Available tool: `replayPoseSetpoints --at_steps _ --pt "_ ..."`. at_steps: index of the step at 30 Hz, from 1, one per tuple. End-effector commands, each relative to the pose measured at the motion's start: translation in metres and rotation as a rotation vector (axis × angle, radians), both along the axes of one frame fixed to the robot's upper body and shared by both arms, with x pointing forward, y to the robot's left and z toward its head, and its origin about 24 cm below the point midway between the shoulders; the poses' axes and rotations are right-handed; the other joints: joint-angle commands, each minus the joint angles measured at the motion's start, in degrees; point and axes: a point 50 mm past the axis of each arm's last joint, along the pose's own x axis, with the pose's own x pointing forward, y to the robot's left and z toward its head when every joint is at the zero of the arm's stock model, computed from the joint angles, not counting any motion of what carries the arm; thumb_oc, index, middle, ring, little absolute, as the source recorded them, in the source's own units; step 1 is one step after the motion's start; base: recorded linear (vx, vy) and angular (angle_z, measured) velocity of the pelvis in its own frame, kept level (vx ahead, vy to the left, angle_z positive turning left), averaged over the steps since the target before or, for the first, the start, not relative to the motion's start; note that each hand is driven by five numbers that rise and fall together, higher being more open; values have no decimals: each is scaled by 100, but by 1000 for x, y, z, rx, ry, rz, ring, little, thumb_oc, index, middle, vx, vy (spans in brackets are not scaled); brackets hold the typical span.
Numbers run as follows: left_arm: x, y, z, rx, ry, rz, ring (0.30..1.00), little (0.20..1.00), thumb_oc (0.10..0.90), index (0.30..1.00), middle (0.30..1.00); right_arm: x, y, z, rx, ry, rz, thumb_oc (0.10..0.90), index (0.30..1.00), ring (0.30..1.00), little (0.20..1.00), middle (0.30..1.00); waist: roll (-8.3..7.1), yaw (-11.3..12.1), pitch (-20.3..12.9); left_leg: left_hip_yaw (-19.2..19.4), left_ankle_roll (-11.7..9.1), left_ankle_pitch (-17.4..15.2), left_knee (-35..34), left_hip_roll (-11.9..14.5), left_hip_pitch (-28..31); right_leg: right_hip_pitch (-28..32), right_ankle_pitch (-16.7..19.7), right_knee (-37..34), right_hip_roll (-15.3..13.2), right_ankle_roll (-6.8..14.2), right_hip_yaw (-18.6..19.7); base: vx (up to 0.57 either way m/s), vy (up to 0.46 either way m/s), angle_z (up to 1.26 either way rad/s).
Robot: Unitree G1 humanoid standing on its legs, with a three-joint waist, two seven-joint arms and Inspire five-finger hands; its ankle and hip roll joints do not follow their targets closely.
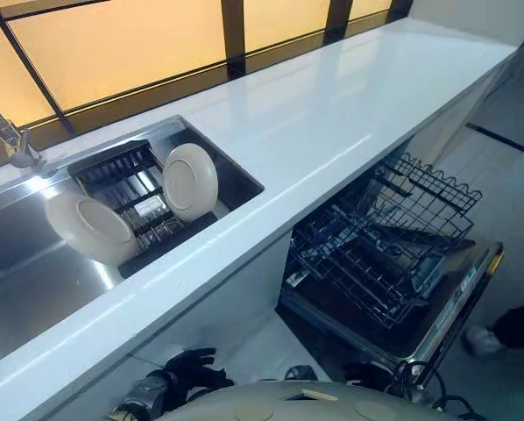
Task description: Pick up plates and place into dishwasher.
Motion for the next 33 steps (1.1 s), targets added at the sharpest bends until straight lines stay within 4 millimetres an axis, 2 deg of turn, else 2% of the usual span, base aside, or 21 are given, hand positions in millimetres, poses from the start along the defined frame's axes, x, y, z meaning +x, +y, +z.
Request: replayPoseSetpoints --at_steps 1,25,26,31,33 --pt "4 -2 -1 32 9 -29 900 900 800 900 900 36 42 1 143 -97 61 800 900 900 900 900 -19 -27 46 -42 145 -403 96 -445 -74 -145 -172 364 -36 362 -180 -246 -225 32" --pt "8 -1 0 53 -4 -75 900 900 800 900 900 37 40 2 128 -100 62 800 900 900 900 900 -30 -10 23 -80 139 -391 83 -451 -74 -134 -158 341 -32 369 -212 0 0 0" --pt "13 -2 2 53 -37 -97 900 900 800 900 900 38 39 2 126 -98 69 800 900 900 900 900 -24 -22 24 -76 134 -390 82 -449 -73 -137 -156 342 -30 371 -200 0 0 0" --pt "69 -19 28 -34 -342 -181 900 900 800 900 900 44 37 5 113 -99 104 800 900 900 900 900 15 -57 77 -53 111 -366 72 -436 -88 -170 -132 356 -29 397 -164 -6 3 0" --pt "101 -34 52 -84 -508 -276 900 900 800 900 900 48 34 8 108 -102 112 800 900 900 900 900 42 -46 108 -56 112 -347 62 -433 -102 -187 -118 363 -30 399 -174 -34 16 1"
